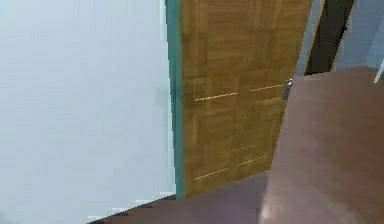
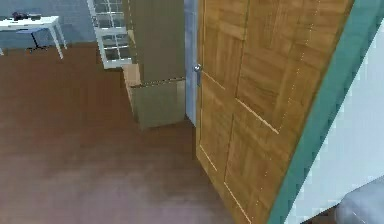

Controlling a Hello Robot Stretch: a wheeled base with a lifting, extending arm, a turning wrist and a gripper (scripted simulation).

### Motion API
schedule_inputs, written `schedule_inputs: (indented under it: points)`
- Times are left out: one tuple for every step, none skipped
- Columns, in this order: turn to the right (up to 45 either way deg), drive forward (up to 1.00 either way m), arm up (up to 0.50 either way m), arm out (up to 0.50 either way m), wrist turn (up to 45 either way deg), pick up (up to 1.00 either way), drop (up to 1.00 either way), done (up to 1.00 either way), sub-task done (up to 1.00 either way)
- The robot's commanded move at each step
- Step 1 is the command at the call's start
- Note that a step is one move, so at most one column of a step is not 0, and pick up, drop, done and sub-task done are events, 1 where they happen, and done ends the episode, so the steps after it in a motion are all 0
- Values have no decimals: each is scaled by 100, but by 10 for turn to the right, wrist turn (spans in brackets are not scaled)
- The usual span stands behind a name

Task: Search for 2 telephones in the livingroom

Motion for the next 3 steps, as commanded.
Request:
schedule_inputs:
  points:
    - [450,0,0,0,0,0,0,0,0]
    - [90,0,0,0,0,0,0,0,0]
    - [0,100,0,0,0,0,0,0,0]
